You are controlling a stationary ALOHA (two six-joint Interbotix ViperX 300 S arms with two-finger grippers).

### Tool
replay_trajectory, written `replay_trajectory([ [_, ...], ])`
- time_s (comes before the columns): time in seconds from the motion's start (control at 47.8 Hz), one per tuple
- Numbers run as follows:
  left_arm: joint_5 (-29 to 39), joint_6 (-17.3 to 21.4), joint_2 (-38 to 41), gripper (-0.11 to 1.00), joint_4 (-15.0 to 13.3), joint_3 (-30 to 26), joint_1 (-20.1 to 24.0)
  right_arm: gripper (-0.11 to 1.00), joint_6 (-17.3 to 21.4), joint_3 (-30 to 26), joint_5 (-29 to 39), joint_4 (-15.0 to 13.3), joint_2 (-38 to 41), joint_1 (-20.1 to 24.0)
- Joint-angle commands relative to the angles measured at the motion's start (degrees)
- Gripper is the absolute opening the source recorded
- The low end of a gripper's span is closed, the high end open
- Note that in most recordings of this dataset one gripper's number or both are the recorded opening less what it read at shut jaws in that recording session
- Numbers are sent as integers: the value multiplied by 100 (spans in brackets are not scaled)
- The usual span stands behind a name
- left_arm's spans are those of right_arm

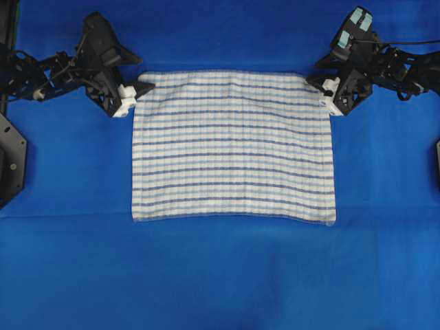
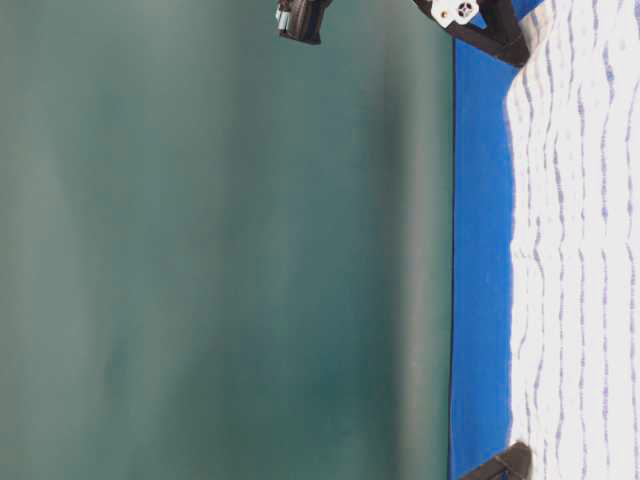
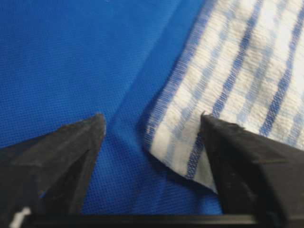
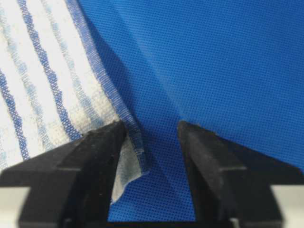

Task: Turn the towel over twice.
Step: 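Grasp the towel's far left and far right corners with both grippers, then lift the held corners and pull the towel away, off the table edge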

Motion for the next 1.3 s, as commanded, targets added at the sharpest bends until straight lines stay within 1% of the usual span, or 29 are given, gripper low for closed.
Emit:
replay_trajectory([
  [0.0, 149, 0, -26, 66, -18, -53, 70, 50, -26, -26, 9, -18, -35, -9],
  [0.063, 246, 0, -35, 47, -18, -53, 70, 38, -35, -26, 26, -44, -26, -18],
  [0.105, 308, 0, -35, 33, -18, -53, 79, 26, -44, -26, 44, -79, -35, -9],
  [0.188, 378, 0, -44, 12, -26, -53, 70, 4, -53, -35, 70, -88, -35, -9],
  [0.209, 378, -9, -44, 7, -18, -53, 70, 2, -53, -53, 79, -88, -35, -18],
  [0.251, 378, -9, -53, 2, -18, -62, 70, 2, -62, -62, 70, -88, -35, -26],
  [0.461, 413, -18, -246, 3, -18, -167, 70, 2, -53, -123, 79, -79, -105, -220],
  [0.775, 800, 44, -1046, 3, -18, -580, 70, 2, -88, -343, 185, -97, -580, -571],
  [0.963, 940, 53, -1354, 3, -18, -879, 132, 2, -211, -712, 642, -141, -896, -800],
  [1.089, 1055, 53, -1521, 3, -18, -1099, 149, 2, -352, -1020, 1028, -141, -1090, -835],
  [1.277, 1406, 88, -1793, 3, -18, -1477, 158, 2, -562, -1494, 1635, -193, -1494, -826],
])
